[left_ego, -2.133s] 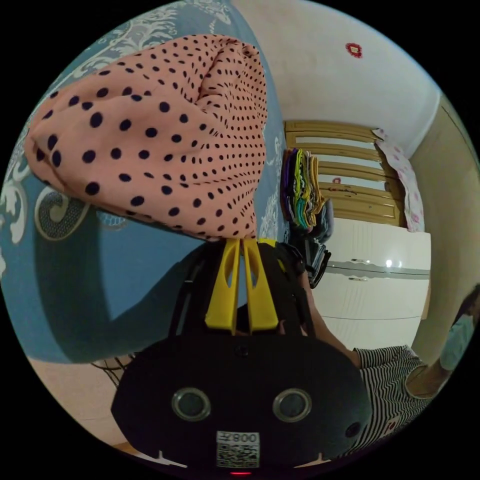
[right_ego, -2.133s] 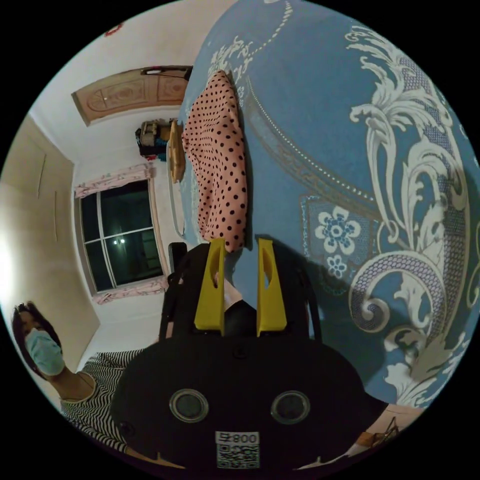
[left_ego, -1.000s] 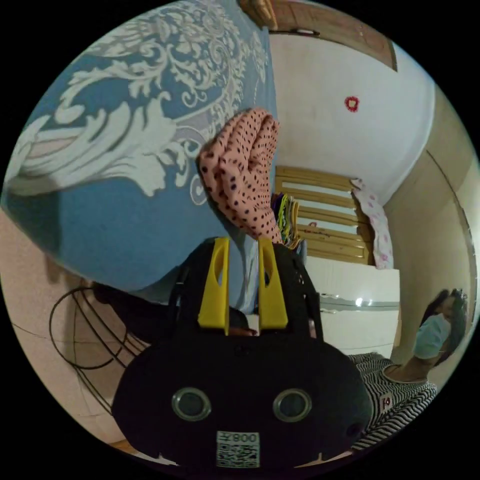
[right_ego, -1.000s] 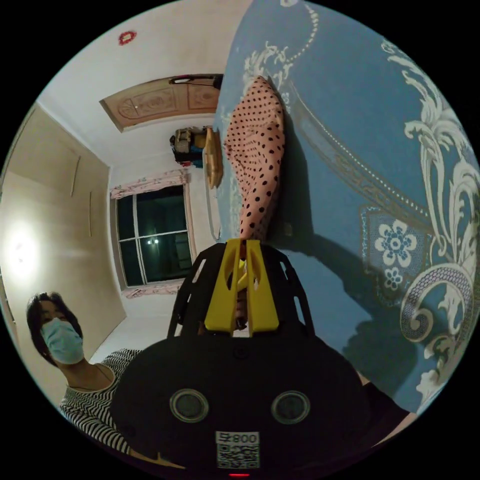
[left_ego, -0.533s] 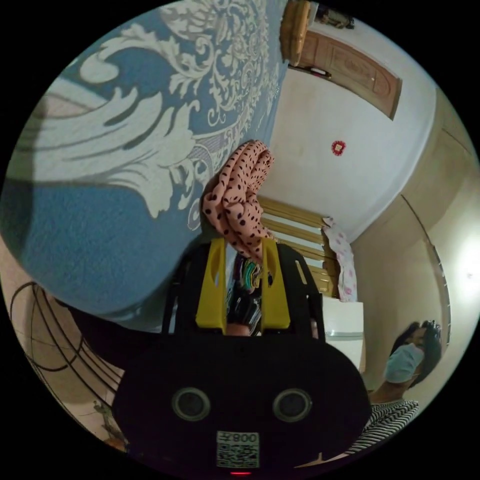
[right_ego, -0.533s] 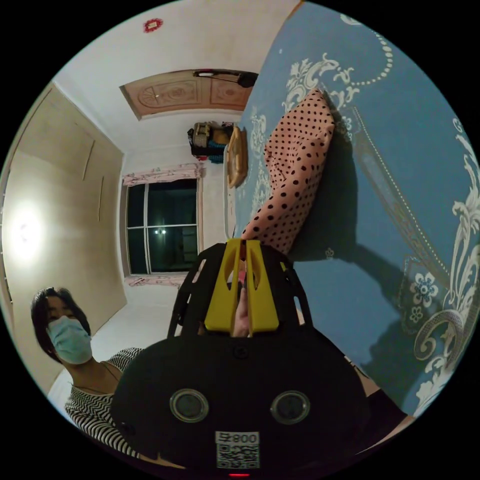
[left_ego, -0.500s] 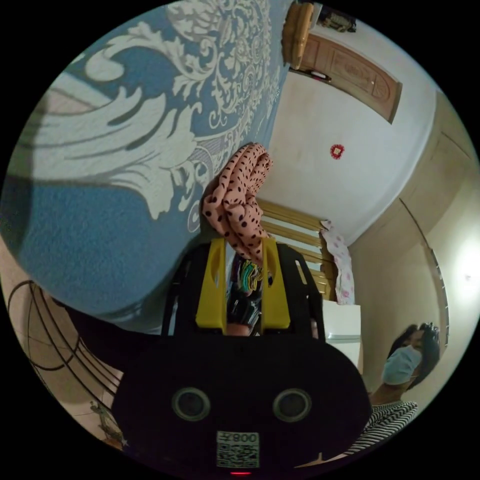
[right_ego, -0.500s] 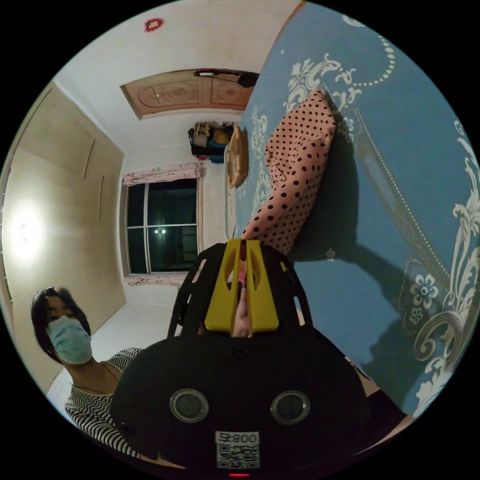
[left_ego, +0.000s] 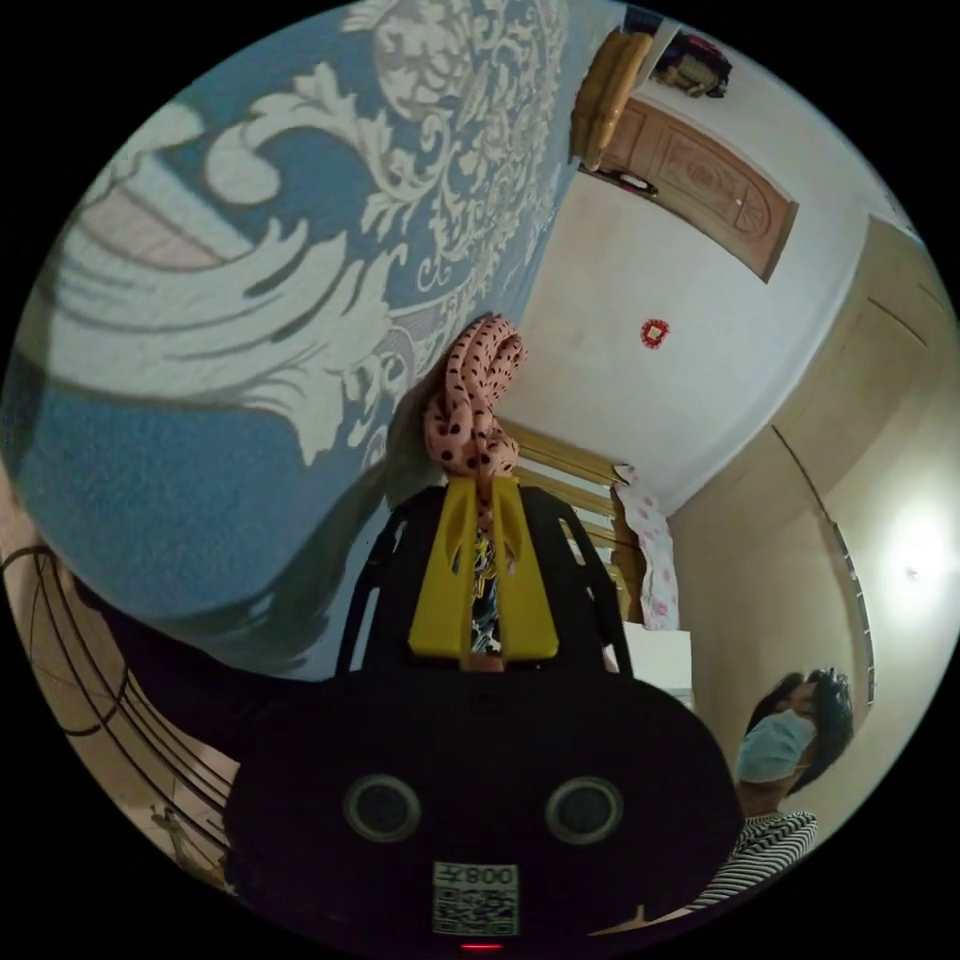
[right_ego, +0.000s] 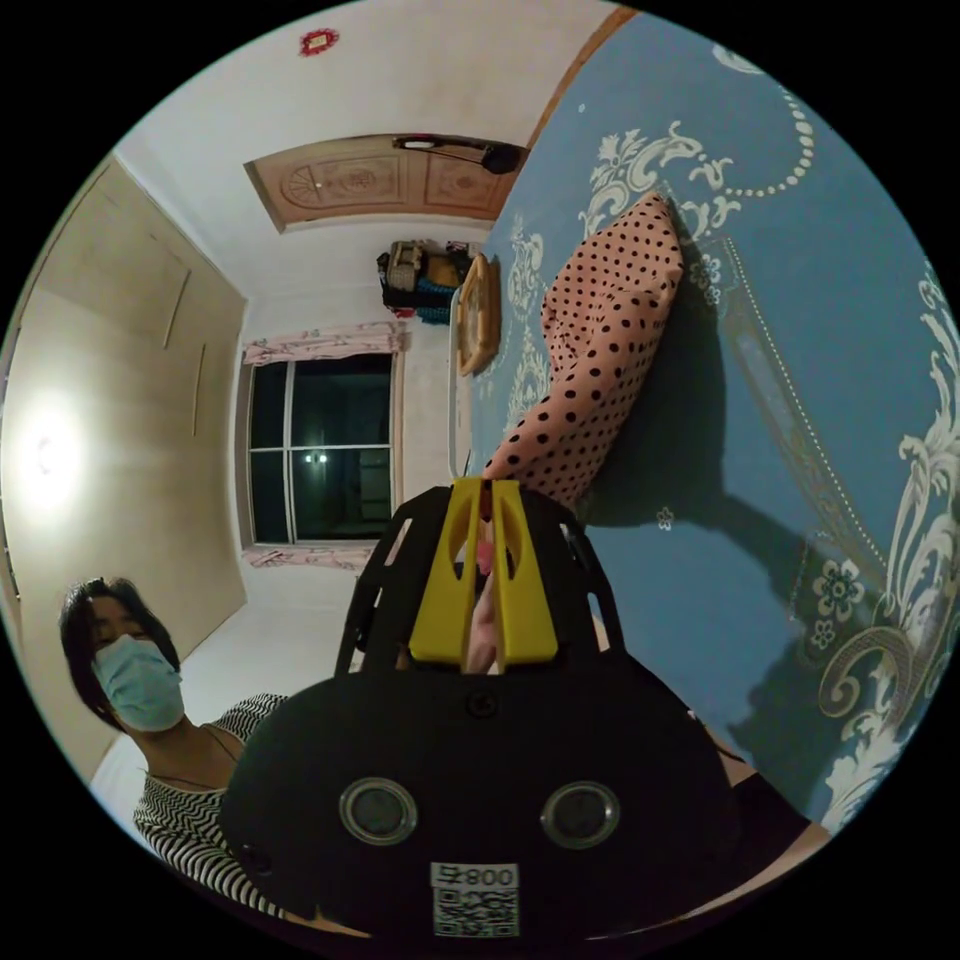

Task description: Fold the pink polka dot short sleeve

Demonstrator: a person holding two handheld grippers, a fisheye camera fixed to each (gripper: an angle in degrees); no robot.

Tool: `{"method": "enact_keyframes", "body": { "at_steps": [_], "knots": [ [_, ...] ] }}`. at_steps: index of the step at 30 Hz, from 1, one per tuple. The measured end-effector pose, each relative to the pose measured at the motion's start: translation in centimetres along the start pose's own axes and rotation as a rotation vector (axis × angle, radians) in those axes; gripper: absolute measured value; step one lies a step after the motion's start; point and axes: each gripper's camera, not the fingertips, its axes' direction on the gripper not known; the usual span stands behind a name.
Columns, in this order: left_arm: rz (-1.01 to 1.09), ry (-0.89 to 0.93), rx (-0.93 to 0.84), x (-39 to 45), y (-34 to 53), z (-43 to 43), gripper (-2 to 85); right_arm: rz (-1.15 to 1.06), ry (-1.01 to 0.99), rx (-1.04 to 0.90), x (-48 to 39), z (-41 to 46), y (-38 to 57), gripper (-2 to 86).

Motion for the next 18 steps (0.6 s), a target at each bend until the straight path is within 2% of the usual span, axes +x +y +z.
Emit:
{"method": "enact_keyframes", "body": {
  "at_steps": [9,18],
  "knots": [
    [0.049,-0.010,-0.078,1.2,1.7,-1.7,2.3,0.032,0.042,0.024,0.1,-2.2,2.7,1.4],
    [0.045,-0.138,-0.149,0.0,4.4,-3.1,2.1,0.119,0.128,0.020,2.5,-3.7,6.2,1.6]
  ]
}}
